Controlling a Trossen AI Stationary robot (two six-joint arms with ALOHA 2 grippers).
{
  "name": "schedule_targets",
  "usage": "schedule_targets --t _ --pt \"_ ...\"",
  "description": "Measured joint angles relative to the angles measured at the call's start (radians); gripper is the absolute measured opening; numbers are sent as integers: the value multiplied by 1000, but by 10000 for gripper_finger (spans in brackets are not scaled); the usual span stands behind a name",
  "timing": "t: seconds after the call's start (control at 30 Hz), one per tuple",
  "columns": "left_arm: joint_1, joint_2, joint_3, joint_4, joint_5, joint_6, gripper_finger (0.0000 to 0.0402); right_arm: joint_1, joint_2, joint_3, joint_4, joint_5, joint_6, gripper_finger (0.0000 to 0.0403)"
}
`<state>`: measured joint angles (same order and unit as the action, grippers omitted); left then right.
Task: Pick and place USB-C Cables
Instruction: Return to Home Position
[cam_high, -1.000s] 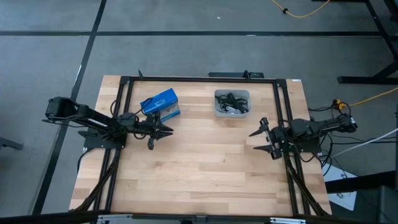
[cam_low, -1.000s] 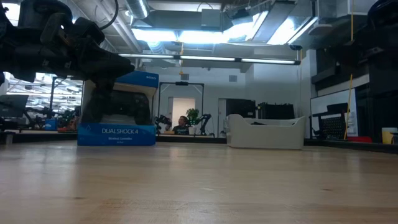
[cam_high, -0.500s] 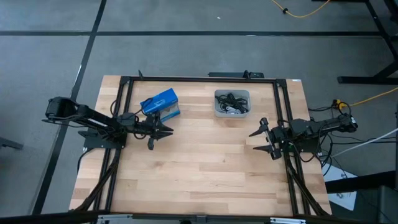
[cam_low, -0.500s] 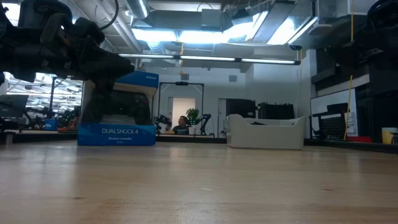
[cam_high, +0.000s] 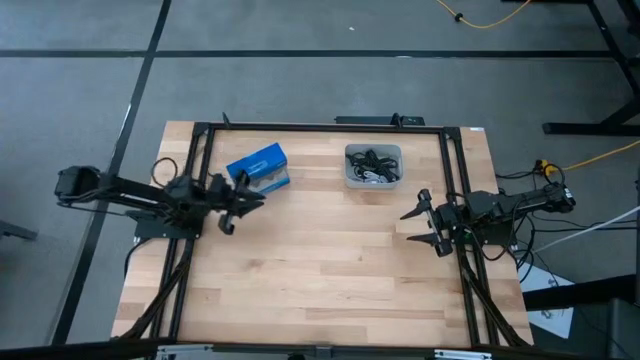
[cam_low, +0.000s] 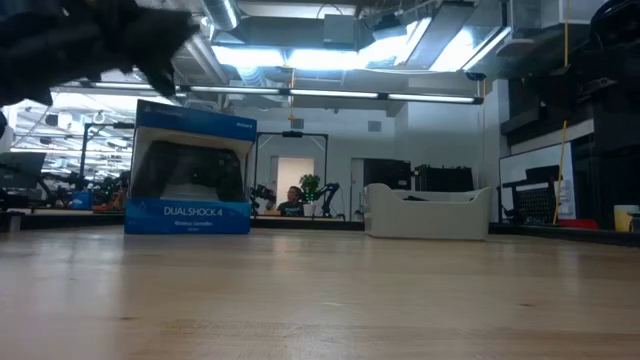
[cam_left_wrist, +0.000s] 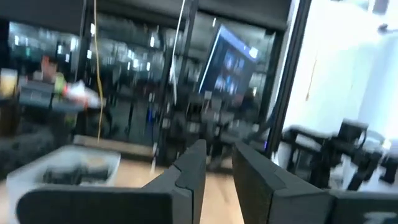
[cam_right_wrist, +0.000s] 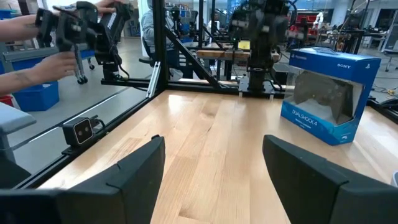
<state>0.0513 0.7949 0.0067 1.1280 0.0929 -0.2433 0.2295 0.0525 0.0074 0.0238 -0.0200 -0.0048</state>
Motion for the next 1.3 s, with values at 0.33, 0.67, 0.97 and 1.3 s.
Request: schedule_targets --t 0.33,0.67,0.97,1.3 --pt "-12 -408 1 -555 -77 167 71 0 0 0 0 1 0 275" --pt "-12 -691 3 -924 -36 218 71 0 0 0 0 1 0 275" --pt "-8 -793 4 -1096 -11 295 71 0 0 0 0 0 -1 275" --pt "-8 -791 -1 -1019 -16 603 71 0 0 0 0 0 -1 275"
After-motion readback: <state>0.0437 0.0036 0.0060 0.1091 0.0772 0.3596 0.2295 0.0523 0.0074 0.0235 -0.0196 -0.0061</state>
